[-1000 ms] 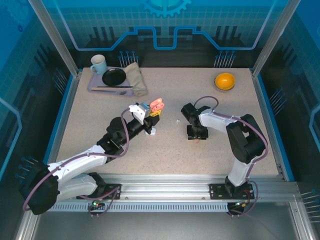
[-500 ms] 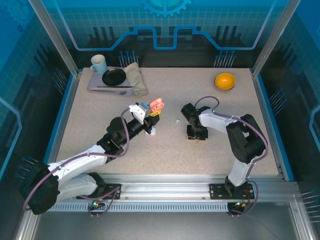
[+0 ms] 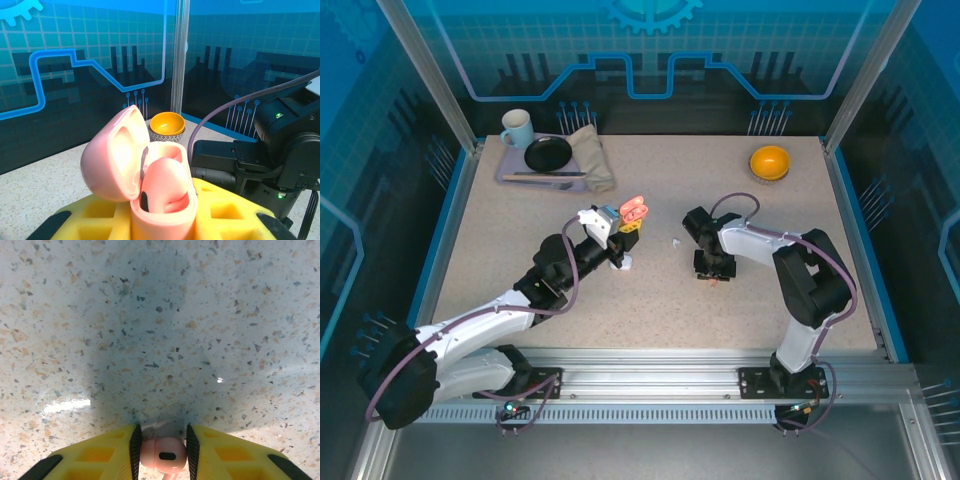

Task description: Insert wireless bluetooth earbuds into charging case

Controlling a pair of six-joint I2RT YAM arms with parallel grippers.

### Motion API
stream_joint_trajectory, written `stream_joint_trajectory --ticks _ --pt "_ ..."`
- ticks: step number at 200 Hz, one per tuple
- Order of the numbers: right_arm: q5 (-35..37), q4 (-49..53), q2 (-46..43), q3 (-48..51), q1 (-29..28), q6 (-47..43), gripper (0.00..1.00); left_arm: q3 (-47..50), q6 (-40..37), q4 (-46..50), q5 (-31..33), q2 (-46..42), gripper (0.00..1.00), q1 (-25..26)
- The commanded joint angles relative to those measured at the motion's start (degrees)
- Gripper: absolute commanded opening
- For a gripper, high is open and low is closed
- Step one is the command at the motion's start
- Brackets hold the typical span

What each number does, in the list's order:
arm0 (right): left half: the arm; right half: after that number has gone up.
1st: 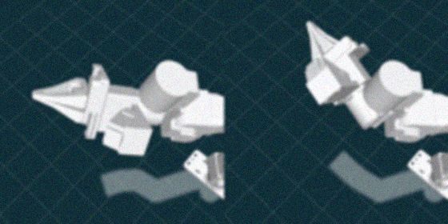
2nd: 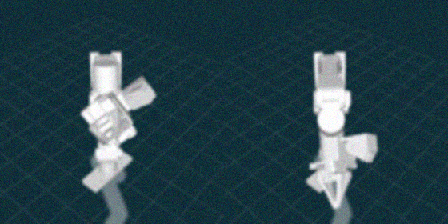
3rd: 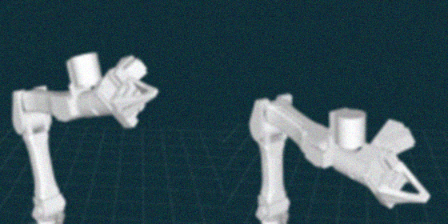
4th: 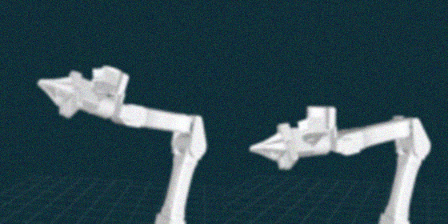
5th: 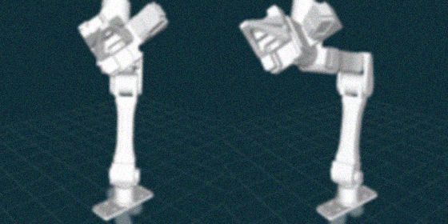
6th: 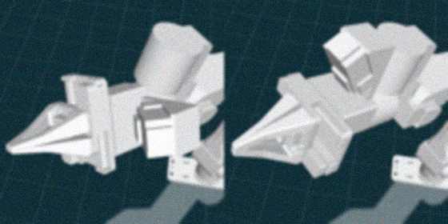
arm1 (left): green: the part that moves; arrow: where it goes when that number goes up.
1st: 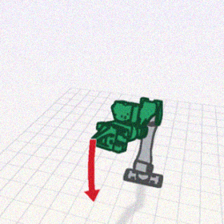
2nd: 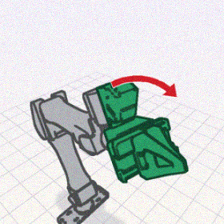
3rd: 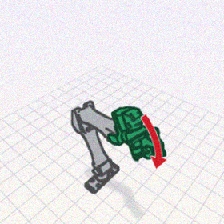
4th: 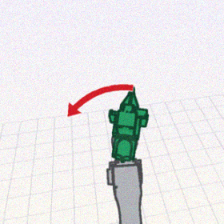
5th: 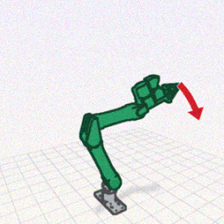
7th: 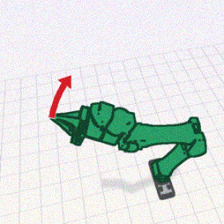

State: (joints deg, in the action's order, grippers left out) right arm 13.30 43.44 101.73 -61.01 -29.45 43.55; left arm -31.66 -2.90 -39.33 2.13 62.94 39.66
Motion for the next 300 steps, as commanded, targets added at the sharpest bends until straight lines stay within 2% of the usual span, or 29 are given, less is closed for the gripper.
stream_joint_trajectory --ticks 1,172,247,300 --pt "2.2 3.0 -1.0 1.9 0.9 1.1 0.32 0.6 0.1 -3.2 0.7 0.3 0.00 0.4" --pt "2.6 -0.6 -9.1 3.1 0.8 1.0 0.29 0.0 0.3 -2.9 0.7 0.9 0.00 0.4" --pt "3.6 -6.6 -20.3 6.0 0.7 -0.5 0.27 -1.0 0.2 -2.0 0.5 1.2 0.00 0.4" --pt "4.3 -10.1 -30.3 4.2 0.7 -4.6 0.28 -2.2 0.7 -2.1 -0.6 2.5 0.00 0.4"
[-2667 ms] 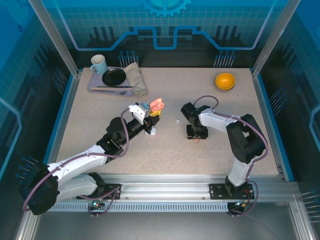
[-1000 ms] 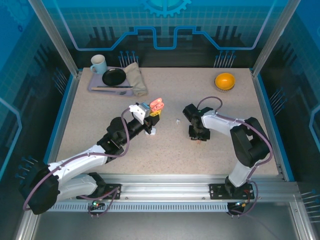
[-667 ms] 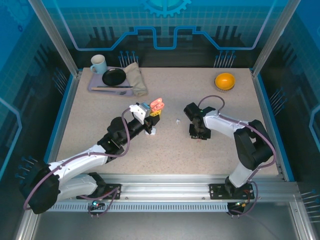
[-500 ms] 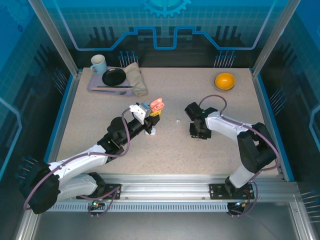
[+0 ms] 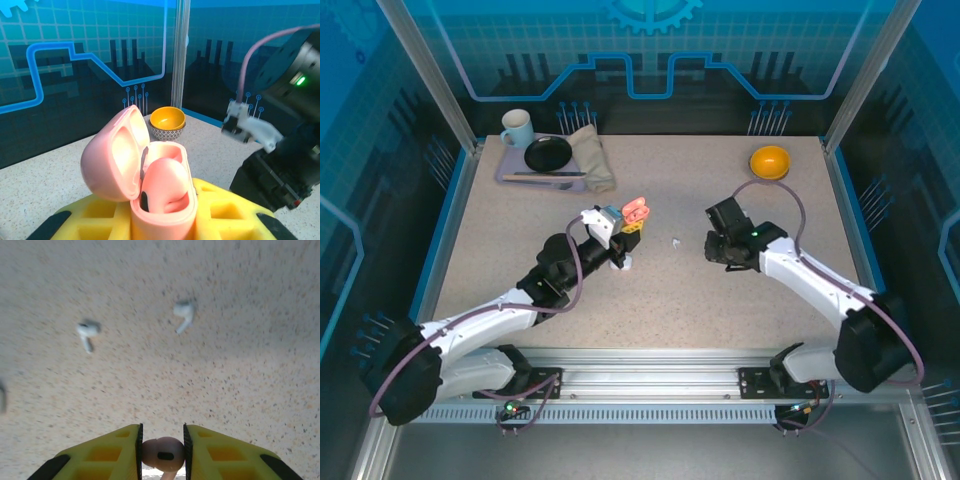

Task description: Insert wireless bluetooth earbuds into charging case

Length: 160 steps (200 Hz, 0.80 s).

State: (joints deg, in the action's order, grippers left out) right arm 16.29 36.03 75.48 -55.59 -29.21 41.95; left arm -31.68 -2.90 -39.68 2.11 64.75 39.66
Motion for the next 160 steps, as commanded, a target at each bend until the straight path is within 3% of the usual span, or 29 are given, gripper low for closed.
stream_joint_trajectory --ticks 1,57,160 --pt "1.3 -2.8 -4.2 -1.3 0.4 -3.1 0.28 -2.2 0.7 -1.7 -0.7 0.7 0.00 0.4" --pt "0.3 -7.2 -11.0 -8.1 0.7 -9.4 0.28 -5.2 1.1 -0.8 -4.4 2.8 0.00 0.6" --pt "-9.1 -20.5 -13.2 -17.5 0.9 -18.0 0.28 -13.0 2.0 0.7 -8.6 9.1 0.00 2.0"
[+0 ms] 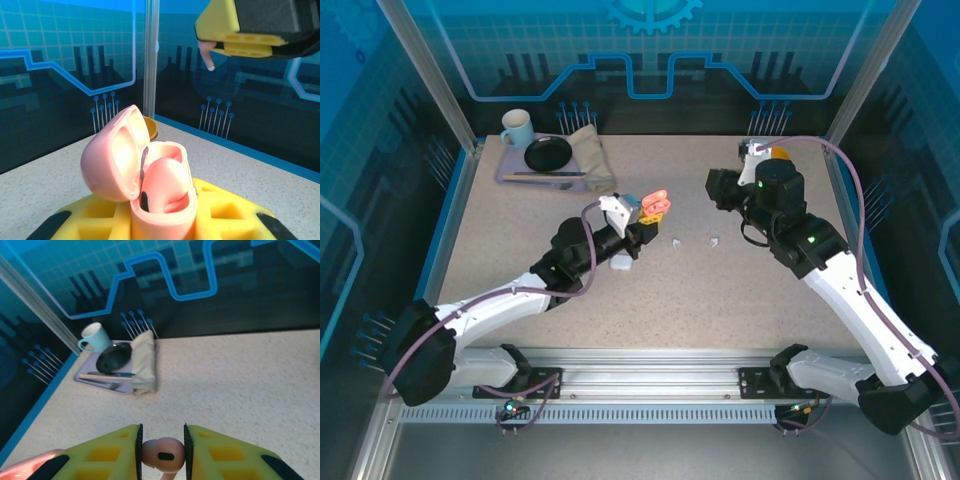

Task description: Insert wireless bluetooth earbuds into charging case

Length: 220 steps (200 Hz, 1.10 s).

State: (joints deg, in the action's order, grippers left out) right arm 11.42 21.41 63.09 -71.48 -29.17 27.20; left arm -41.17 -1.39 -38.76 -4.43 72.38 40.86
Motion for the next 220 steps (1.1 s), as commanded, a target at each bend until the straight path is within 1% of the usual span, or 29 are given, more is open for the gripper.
stream_joint_trajectory --ticks 1,56,90,149,220 --pt "-4.5 -6.0 -0.8 -1.6 0.9 -3.2 0.28 -3.6 0.4 -0.3 -2.1 1.5 0.00 0.9" --pt "-10.8 -13.1 -2.7 1.6 0.5 -4.7 0.28 -7.0 1.4 0.1 -2.7 3.9 0.00 1.6" --pt "-12.8 -15.9 -3.6 4.4 -0.1 -4.9 0.28 -9.1 1.5 1.2 -3.0 4.6 0.00 1.7" --pt "-12.6 -17.2 -3.1 6.4 -2.6 -6.1 0.28 -11.3 1.5 1.8 -3.6 5.9 0.00 1.8" --pt "-12.0 -17.1 -2.1 7.3 -3.9 -6.3 0.27 -11.7 1.8 1.4 -3.6 6.5 0.00 1.9"
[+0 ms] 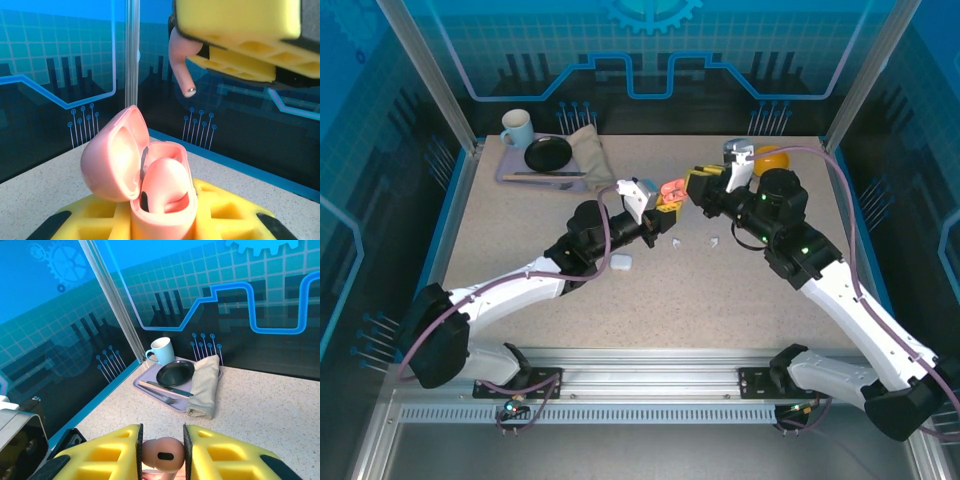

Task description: Insert wireless bluetooth earbuds into charging case

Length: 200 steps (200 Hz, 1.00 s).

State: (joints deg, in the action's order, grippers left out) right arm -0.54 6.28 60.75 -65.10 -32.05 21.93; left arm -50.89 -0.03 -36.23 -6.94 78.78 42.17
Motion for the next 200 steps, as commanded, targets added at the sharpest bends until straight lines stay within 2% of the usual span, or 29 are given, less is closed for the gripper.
stream_joint_trajectory --ticks 1,200 --pt "0.0 -2.0 0.3 1.0 -1.0 -1.0 0.27 -1.9 0.5 -1.1 -1.1 0.0 0.00 0.6" --pt "3.3 -1.3 0.9 3.5 -1.1 -2.1 0.25 -1.7 -0.1 -1.3 -0.5 -0.8 0.00 0.7"
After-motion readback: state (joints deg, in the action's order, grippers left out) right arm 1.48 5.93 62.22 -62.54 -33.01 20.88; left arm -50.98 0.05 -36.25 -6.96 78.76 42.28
